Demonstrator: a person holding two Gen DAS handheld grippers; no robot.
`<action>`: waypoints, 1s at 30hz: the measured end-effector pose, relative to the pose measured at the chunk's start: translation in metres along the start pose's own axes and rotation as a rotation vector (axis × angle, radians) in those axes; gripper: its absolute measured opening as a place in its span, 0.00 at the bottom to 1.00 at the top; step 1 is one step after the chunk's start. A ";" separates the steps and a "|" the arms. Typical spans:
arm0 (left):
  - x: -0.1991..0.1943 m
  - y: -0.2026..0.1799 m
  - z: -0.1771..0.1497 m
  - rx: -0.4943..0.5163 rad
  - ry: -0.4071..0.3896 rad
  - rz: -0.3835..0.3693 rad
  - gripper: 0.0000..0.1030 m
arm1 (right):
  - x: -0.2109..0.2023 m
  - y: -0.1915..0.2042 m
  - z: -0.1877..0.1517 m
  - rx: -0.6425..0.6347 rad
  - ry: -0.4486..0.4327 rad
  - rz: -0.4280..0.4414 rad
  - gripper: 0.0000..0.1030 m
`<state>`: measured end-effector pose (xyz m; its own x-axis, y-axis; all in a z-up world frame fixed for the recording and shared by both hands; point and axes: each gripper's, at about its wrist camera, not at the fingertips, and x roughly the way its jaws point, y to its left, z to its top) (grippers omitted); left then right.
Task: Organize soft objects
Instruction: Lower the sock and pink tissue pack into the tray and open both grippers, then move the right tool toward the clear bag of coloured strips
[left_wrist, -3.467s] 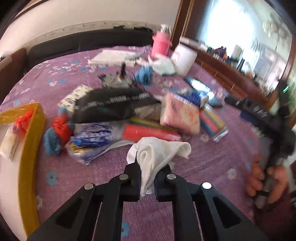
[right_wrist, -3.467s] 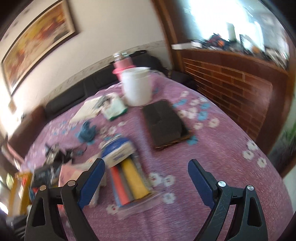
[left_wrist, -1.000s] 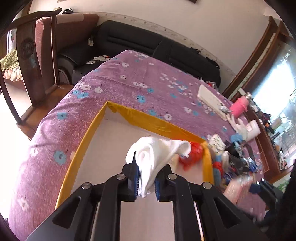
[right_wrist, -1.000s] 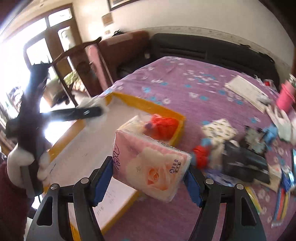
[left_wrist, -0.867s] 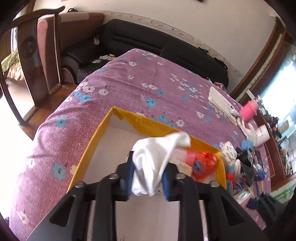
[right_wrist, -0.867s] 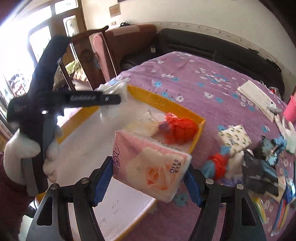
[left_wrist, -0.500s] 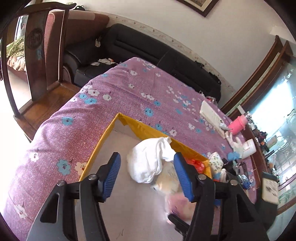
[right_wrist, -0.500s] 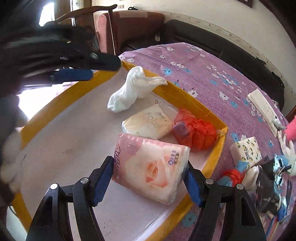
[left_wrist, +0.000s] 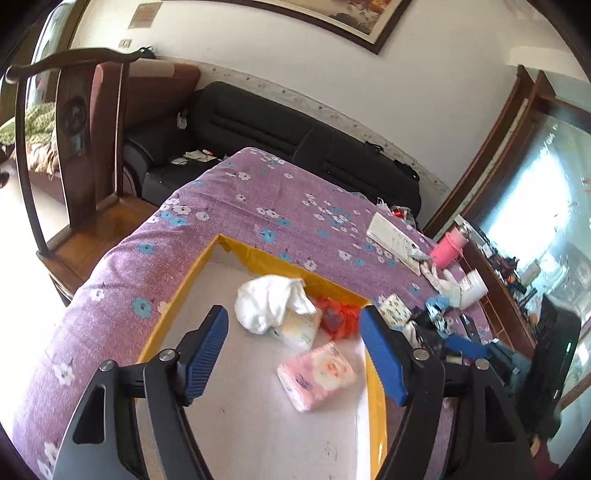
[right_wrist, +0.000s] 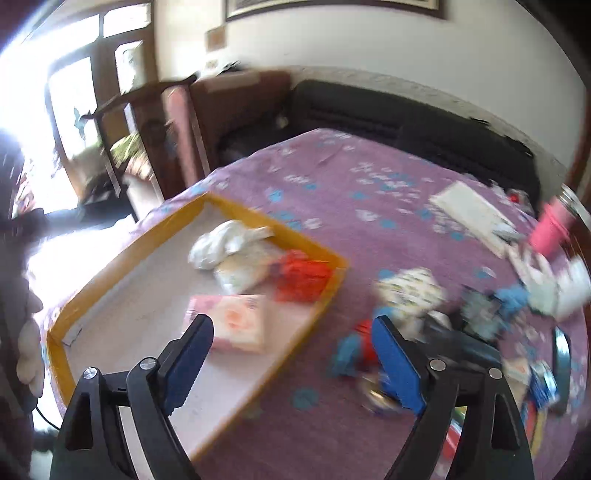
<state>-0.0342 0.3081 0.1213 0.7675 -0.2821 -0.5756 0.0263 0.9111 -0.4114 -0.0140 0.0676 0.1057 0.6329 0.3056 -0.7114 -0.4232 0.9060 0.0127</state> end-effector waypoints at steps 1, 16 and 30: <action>-0.003 -0.008 -0.005 0.024 0.006 -0.006 0.71 | -0.012 -0.016 -0.006 0.038 -0.020 -0.017 0.88; 0.042 -0.163 -0.083 0.232 0.201 -0.135 0.76 | -0.068 -0.225 -0.118 0.518 -0.065 -0.210 0.91; 0.060 -0.176 -0.074 0.274 0.220 -0.033 0.76 | 0.026 -0.167 -0.094 0.215 0.110 -0.022 0.59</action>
<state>-0.0401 0.1089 0.1072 0.6081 -0.3436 -0.7157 0.2429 0.9388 -0.2444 0.0122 -0.1031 0.0196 0.5607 0.2623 -0.7854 -0.2551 0.9571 0.1375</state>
